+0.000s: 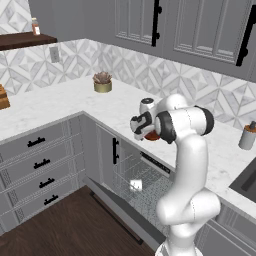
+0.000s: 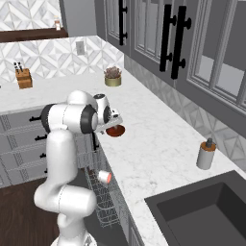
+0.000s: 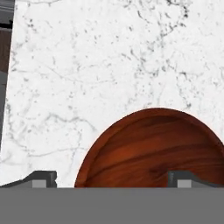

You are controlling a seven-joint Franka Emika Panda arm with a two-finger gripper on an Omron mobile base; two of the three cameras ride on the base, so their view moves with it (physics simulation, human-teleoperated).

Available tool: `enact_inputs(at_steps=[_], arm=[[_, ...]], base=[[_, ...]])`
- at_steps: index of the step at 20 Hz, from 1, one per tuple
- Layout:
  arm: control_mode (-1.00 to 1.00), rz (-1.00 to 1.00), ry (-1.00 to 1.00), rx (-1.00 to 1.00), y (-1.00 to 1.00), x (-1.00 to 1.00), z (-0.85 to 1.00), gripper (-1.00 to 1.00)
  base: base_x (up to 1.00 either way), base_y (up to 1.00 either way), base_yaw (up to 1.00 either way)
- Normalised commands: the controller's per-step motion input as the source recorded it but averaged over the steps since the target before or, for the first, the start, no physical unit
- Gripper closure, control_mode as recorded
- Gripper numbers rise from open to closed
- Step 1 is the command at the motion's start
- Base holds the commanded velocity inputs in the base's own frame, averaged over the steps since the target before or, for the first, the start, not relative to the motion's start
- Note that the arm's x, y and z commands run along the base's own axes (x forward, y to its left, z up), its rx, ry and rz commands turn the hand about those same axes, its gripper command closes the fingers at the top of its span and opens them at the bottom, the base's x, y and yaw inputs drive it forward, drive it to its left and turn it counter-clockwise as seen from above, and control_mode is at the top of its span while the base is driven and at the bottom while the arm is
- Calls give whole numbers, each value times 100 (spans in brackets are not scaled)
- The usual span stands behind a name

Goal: Pick up the cup and bowl from the counter, place them in the dishwasher, and close the dishwasher door.

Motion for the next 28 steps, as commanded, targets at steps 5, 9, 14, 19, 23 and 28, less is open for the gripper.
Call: enact_inputs(at_steps=[5, 9, 14, 19, 23, 28], arm=[[-100, 0, 0, -1, -9, 6, -32, 100], [-100, 0, -2, -2, 0, -4, -19, 100], [-100, 0, -10, 0, 0, -26, -2, 100], [-100, 0, -15, 0, 9, -75, 10, 100], [-100, 0, -17, 0, 64, -100, 39, 100], [-100, -3, -5, 1, 99, -100, 27, 100]], base=[[0, 0, 0], [0, 0, 0], [0, 0, 0], [0, 0, 0], [0, 0, 0], [0, 0, 0]])
